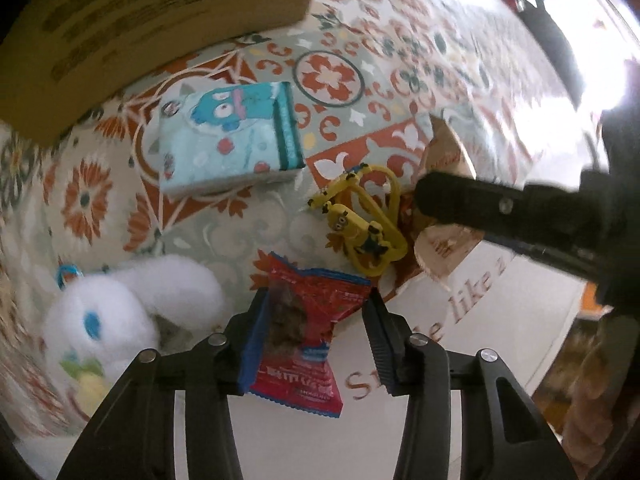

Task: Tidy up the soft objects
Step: 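Grasp the red candy packet with the left tool while the right tool grasps the Fortune Biscuits packet, then lift both packets and carry them over the cardboard box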

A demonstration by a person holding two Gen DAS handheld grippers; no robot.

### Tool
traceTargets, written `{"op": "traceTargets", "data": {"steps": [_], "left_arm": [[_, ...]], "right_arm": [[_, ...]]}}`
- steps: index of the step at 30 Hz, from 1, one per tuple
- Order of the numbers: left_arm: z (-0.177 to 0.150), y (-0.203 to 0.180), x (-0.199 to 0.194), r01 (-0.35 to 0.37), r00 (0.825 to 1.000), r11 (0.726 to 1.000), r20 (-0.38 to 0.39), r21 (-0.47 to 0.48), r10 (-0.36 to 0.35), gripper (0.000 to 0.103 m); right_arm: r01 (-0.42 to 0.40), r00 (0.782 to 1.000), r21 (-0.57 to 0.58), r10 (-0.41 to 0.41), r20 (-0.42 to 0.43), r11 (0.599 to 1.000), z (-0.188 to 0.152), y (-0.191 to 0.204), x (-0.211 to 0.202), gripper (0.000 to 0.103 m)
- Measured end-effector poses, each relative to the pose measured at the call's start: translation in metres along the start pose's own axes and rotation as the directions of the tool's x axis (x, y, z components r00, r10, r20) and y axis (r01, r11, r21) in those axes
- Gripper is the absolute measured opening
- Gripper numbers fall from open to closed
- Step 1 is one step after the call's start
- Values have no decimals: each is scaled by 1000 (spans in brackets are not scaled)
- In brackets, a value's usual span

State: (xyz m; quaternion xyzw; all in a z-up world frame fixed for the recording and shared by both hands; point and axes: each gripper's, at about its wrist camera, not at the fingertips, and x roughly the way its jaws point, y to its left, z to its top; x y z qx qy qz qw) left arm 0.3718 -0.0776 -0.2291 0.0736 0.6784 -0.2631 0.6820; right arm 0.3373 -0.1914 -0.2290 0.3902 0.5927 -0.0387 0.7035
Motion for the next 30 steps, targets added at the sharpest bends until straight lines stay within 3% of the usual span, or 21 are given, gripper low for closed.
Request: {"op": "traceTargets", "data": {"steps": [1,5,12,18,30], "left_arm": [[-6,6,-2,14,1000,999,26,-35,-13,45],[-31,22,-8,75,993,986,103,-148,-60,43],[-83,45,-18,150,976,959,194,-242,-103,42],[-103,48,-38,145,966,958,243,-248,-83,36],[-131,63,-92,118,915,951,403,-284,7,33]], "right_arm": [[3,1000,-13,-3,4,1000,-1,1,-1,52],[19,1000,-66,-17,24,998,-7,9,-3,52],[49,997,-120,-42,60,992,-16,14,-9,52],[55,994,-176,-36,108,983,-20,22,-28,52],[63,985,-262,-17,174,963,-30,41,-51,52]]}}
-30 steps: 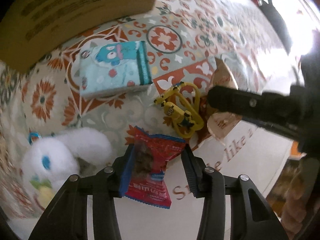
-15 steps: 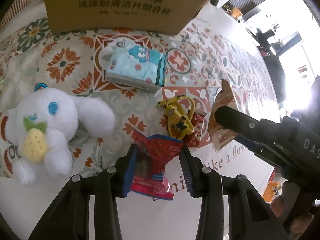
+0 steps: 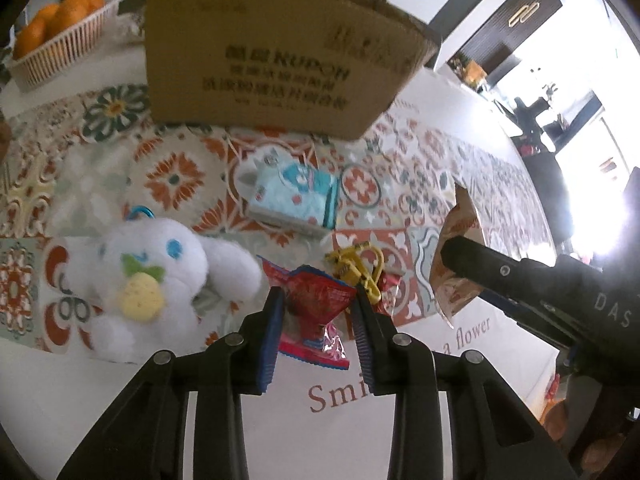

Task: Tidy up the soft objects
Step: 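Lift both packets and carry them over the cardboard box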

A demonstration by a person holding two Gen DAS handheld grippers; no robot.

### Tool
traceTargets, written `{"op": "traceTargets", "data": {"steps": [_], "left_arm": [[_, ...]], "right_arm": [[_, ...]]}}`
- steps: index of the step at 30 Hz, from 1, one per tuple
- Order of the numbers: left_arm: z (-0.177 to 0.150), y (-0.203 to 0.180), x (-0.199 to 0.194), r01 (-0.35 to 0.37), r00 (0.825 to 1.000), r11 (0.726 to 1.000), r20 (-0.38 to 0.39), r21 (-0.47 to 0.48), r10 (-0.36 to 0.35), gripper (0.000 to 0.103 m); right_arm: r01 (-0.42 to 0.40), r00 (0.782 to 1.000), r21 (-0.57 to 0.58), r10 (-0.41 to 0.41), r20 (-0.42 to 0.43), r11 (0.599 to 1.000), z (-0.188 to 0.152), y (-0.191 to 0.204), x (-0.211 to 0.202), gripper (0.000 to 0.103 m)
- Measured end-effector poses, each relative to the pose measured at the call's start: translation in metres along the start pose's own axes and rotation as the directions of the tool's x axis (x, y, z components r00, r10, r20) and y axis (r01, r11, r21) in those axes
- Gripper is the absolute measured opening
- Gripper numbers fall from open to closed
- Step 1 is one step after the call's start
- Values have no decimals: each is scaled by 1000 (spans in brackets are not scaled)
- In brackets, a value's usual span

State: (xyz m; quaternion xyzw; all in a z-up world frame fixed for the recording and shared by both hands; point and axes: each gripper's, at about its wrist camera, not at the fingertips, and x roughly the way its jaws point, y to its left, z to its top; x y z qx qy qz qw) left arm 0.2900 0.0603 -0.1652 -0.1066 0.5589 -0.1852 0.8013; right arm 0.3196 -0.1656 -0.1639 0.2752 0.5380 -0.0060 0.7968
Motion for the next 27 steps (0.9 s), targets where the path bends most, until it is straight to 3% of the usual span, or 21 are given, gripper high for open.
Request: {"op": "traceTargets", "data": {"steps": [10,27], "left_arm": [[25,-39,-19,-19,990,1000,138,-1,19,33],[54,-40,-74,-55,950,998,309,10,49,33]], "right_arm": [[-21,998,-79,26,61,997,3,25,-20,52],[-38,986,-229,74,152,973,22,74,-46,52]]}}
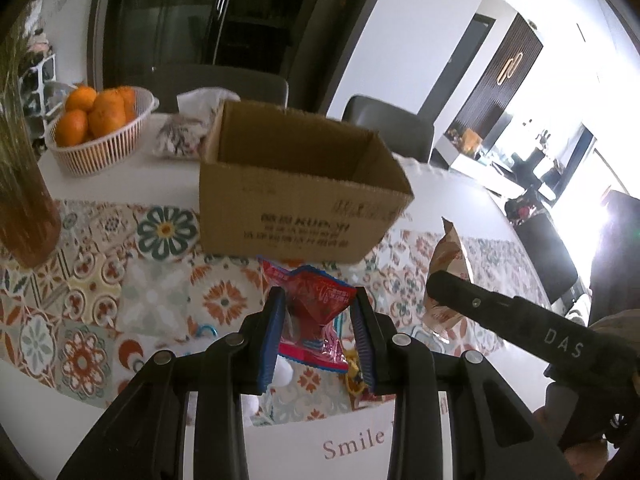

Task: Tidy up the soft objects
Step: 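Lift both packets and carry them over the cardboard box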

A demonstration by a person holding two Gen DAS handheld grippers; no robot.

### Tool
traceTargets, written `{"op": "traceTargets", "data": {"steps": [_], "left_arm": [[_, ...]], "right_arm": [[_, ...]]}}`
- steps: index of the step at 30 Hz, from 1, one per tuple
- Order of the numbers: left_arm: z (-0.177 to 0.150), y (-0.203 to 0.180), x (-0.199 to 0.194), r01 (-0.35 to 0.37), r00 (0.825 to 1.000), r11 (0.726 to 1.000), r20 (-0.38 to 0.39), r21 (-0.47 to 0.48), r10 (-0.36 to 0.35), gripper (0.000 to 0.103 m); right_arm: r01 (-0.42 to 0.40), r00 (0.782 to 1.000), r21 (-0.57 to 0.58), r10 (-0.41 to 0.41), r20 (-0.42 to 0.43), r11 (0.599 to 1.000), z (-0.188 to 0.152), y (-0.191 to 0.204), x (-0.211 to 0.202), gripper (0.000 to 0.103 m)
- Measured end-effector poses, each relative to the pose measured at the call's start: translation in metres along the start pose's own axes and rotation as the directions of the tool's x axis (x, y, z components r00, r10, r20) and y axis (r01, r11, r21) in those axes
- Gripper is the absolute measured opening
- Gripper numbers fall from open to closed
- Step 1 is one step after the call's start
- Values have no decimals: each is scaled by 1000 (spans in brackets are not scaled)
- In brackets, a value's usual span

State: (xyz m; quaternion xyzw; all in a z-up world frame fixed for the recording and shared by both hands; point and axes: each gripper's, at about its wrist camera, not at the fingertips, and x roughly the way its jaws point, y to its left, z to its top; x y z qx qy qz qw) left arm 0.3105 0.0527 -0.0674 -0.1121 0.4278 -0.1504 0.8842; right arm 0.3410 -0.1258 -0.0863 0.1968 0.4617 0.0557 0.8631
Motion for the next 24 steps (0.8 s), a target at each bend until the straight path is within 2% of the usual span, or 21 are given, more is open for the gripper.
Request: {"op": "traceTargets", "data": {"steps": [13,24], "left_arm": [[42,-6,-22,-40,991,998,127,55,32,33],[76,-12,-29,-59,981,994,188,88,41,33]], "right_arm": [[-16,997,-90,23,70,996,32,27,-9,52],[-16,993,-155,34,113,988,62,45,-14,52]]}}
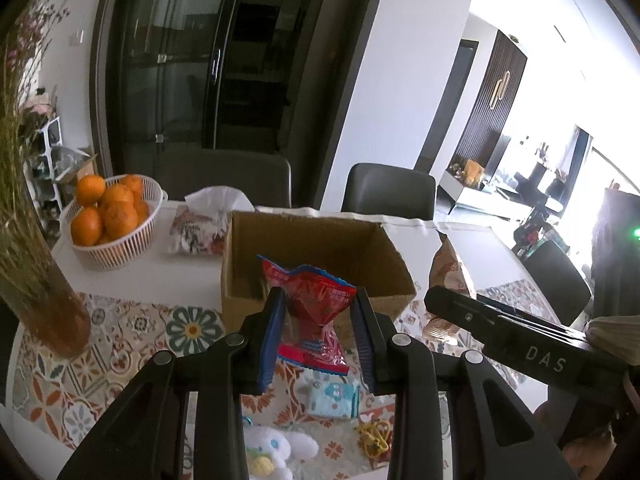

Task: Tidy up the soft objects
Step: 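Lift both packets and carry them over the cardboard box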

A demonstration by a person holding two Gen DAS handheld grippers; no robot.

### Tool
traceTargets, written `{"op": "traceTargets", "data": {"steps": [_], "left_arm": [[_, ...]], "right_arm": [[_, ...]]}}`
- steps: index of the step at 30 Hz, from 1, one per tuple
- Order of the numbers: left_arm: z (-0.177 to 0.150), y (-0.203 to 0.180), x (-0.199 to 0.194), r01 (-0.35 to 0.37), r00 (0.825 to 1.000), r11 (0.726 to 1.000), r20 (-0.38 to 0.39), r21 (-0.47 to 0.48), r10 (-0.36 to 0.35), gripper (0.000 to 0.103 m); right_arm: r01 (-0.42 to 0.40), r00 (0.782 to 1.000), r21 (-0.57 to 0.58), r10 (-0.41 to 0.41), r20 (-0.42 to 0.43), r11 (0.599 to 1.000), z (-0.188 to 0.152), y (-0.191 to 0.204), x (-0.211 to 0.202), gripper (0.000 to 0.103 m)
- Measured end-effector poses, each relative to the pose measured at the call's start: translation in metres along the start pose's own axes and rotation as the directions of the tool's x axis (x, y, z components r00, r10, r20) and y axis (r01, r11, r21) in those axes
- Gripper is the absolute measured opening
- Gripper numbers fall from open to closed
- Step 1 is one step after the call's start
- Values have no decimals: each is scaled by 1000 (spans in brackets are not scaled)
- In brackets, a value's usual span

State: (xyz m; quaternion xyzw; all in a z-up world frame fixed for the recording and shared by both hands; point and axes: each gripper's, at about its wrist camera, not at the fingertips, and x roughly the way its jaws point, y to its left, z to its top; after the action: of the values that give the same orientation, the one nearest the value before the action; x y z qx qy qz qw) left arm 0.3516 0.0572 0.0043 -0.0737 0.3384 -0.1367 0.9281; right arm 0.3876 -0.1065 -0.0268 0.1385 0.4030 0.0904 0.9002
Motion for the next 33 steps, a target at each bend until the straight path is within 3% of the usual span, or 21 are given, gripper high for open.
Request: {"op": "traceTargets", "data": {"steps": [16,33], "left_arm": [[45,1,37,-15,1000,999,7,47,15,33],[64,16,113,-6,991,998,-136,63,14,33]], "right_arm": [[22,1000,-93,-23,-7,995,50,7,25,52],[42,985,-159,-68,-162,986,80,-1,92,52]]}}
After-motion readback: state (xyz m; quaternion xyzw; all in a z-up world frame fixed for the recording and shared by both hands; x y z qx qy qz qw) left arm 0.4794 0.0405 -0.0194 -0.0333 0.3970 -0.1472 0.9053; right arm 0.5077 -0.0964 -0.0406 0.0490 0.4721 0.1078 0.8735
